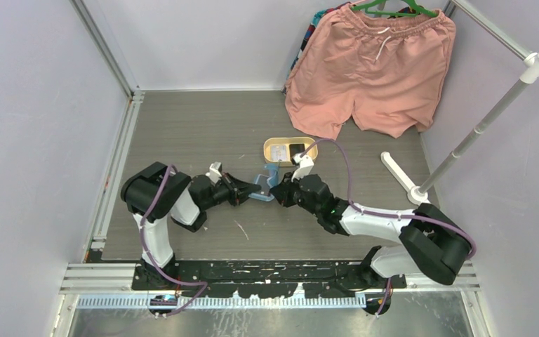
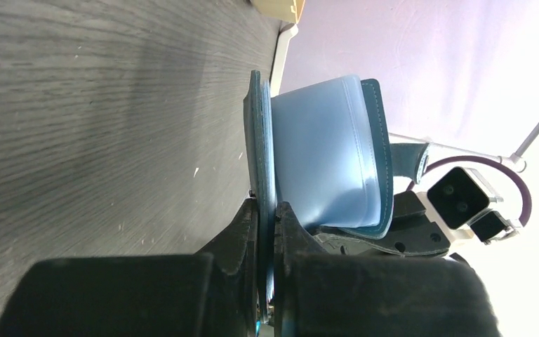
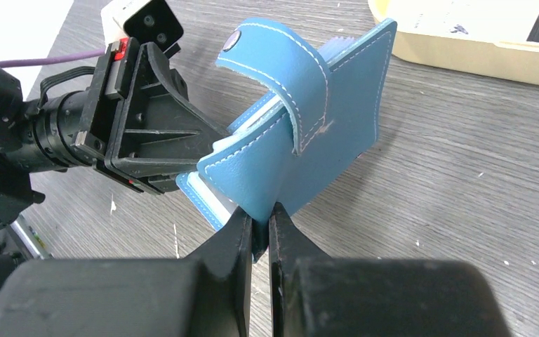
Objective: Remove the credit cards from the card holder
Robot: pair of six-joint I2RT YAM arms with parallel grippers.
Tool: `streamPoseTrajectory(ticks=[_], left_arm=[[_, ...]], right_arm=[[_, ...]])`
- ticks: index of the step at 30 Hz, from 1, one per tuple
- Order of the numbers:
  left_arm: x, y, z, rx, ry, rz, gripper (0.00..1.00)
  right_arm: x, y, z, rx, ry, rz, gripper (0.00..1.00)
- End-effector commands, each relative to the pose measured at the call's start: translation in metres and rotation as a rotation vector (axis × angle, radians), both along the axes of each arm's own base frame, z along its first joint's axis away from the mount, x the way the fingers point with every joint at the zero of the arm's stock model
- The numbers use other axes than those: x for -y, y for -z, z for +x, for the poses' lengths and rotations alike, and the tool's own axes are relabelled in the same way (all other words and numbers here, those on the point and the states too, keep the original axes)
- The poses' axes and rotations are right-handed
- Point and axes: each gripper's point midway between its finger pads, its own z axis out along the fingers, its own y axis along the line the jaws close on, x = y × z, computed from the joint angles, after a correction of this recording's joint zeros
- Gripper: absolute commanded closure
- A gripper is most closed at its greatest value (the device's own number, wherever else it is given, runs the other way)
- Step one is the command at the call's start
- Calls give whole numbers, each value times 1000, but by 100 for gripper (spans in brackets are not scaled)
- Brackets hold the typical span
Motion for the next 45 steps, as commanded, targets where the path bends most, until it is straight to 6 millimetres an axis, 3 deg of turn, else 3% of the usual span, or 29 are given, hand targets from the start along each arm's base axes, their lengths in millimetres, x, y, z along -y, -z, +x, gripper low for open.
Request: streamPoseTrajectory(ticks=[1, 6, 11, 14, 17, 19, 23, 29, 32, 35, 40, 45], left_arm=[[8, -35, 10, 171, 18, -34, 100], [6, -35, 13, 231, 1, 3, 100], [6, -24, 17, 272, 7, 73, 100], [5, -11, 20, 277, 21, 172, 100], [0, -4, 21, 301, 41, 306, 100], [-6, -3, 22, 345, 57, 436, 100], [-24, -13, 22, 402, 62, 678, 100], [-41, -7, 18, 405, 75, 799, 100], [-44, 1, 14, 393, 81, 831, 100], [-47, 8, 11, 378, 83, 848, 100], [-51, 18, 7, 354, 86, 860, 100], [-54, 24, 4, 335, 75, 864, 100]], right_arm=[[8, -22, 9, 40, 96, 105, 98], [57, -10, 11, -19, 361, 173, 79], [96, -10, 7, -33, 519, 139, 26], [109, -18, 5, -29, 558, 99, 20], [105, -41, 5, 21, 521, 133, 20], [95, -61, 5, 65, 457, 152, 20], [42, -93, -3, 97, 174, 149, 20], [-34, -121, -19, 48, -174, 236, 19], [-63, -114, -16, -17, -260, 252, 18], [-78, -106, -6, -68, -269, 313, 18], [-84, -86, 14, -211, -259, 516, 19], [-90, -47, 22, -311, -253, 546, 22]])
